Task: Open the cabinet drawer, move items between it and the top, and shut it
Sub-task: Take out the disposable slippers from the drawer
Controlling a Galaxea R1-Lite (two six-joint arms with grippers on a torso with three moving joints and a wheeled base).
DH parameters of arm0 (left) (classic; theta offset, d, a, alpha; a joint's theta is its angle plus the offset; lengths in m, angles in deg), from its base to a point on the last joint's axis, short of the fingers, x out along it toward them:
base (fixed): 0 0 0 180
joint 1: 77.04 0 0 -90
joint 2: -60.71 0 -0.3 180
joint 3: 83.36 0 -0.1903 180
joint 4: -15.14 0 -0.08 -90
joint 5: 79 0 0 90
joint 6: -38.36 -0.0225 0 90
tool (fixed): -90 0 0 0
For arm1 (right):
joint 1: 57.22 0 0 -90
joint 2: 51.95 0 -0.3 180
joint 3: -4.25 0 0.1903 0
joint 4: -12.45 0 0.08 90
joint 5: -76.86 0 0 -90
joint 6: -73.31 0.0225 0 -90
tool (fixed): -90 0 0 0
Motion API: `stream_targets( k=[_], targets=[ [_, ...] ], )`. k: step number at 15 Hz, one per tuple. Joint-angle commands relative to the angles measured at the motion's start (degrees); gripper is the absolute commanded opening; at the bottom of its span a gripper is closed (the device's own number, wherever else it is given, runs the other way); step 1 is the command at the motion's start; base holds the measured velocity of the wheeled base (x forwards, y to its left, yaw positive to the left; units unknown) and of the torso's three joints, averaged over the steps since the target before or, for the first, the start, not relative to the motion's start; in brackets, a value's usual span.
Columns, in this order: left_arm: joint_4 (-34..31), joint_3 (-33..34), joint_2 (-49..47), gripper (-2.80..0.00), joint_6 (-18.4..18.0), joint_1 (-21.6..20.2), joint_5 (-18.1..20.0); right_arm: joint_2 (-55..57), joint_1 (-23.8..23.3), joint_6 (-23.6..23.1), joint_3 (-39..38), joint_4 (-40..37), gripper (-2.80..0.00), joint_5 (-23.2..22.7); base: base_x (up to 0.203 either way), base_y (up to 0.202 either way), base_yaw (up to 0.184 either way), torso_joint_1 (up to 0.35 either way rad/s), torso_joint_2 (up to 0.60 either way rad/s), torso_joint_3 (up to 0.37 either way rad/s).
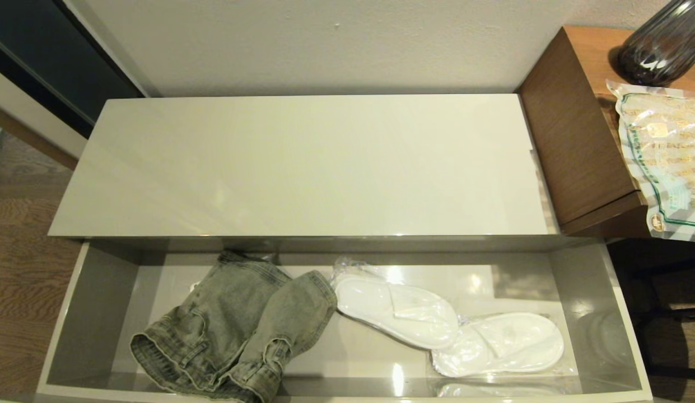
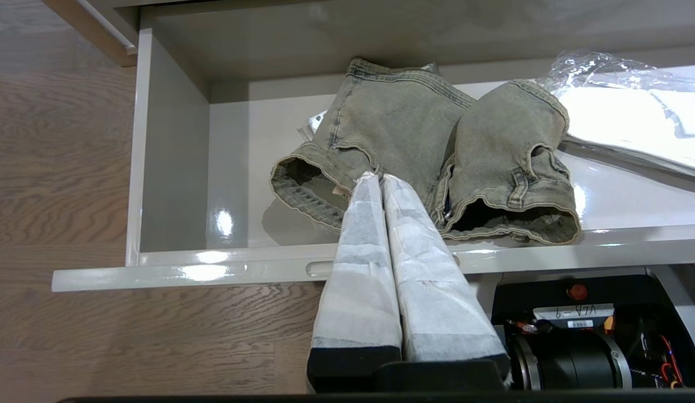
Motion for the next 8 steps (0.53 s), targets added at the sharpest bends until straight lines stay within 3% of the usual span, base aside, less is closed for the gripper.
stream_targets(
  k=[1, 5, 7, 8],
  targets=[
    [-0.07, 0.00, -0.09, -2.80, -0.01, -0.08, 0.00, 0.09, 0.01, 0.30, 11.29, -10.78, -2.80, -3.31, 0.000, 0.000, 0.000, 0.000, 0.00, 0.000],
    [0.00, 0.00, -0.09, -2.80, -0.01, -0.05, 0.00, 4.93, -0.10, 2.05, 20.74, -12.56, -2.80, -5.38, 0.000, 0.000, 0.000, 0.000, 0.00, 0.000],
    [-0.07, 0.00, -0.09, -2.80, -0.01, -0.08, 0.00, 13.60, -0.32, 7.47, 28.82, -12.39, -2.80, -5.32, 0.000, 0.000, 0.000, 0.000, 0.00, 0.000],
    [-0.07, 0.00, -0.09, -2.80, -0.01, -0.08, 0.00, 16.98, -0.45, 12.33, 32.55, -12.43, -2.80, -5.22, 0.000, 0.000, 0.000, 0.000, 0.00, 0.000]
  ],
)
